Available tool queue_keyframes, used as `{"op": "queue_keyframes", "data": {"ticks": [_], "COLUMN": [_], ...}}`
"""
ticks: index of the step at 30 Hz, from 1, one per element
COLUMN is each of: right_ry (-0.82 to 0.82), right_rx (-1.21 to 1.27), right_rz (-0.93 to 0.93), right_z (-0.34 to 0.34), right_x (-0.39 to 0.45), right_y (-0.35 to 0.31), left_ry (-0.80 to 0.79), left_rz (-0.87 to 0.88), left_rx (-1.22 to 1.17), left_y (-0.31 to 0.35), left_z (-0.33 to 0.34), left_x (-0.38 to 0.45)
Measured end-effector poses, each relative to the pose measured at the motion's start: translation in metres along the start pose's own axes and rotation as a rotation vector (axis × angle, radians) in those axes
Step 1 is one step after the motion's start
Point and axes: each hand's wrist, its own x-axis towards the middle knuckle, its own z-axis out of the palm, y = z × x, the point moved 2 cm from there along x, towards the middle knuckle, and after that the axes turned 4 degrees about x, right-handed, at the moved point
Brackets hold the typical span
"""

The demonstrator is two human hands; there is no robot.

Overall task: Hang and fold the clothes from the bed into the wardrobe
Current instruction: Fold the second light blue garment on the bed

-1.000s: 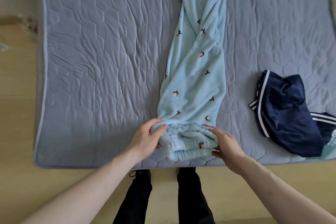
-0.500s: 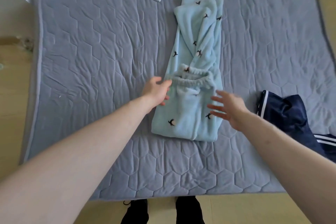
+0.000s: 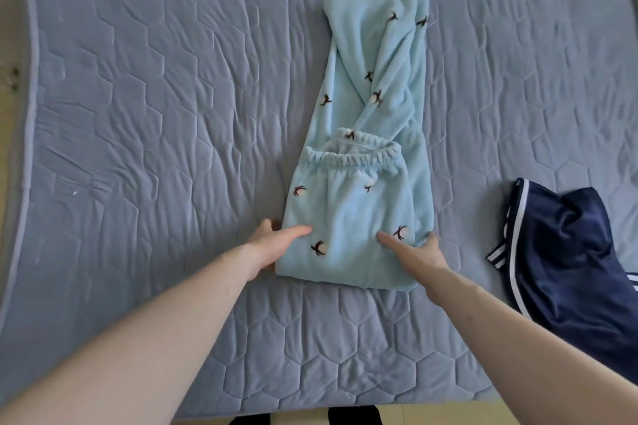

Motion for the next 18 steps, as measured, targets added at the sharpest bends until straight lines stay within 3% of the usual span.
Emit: {"op": "queue_keyframes", "data": {"ticks": [6,14,18], "right_ry": [-0.041,-0.058,-0.088], "right_rx": [0.081,0.019,-0.001], "right_rz": [-0.044,-0.071,-0.033], "right_z": [0.006,-0.001,0.003], "right_x": [0.003,-0.039,-0.069], "right_y": [0.004,0.026,0.061], "left_ry": [-0.092,0.028,-0.02], "left_rz": [0.02,0.094,0.063], "left_rx": [-0.078,0.06,0.095], "left_y": [-0.003,-0.027,-0.062], "left_z": [0.009,-0.001,0.003], "left_x": [-0.001,-0.044,-0.074]}}
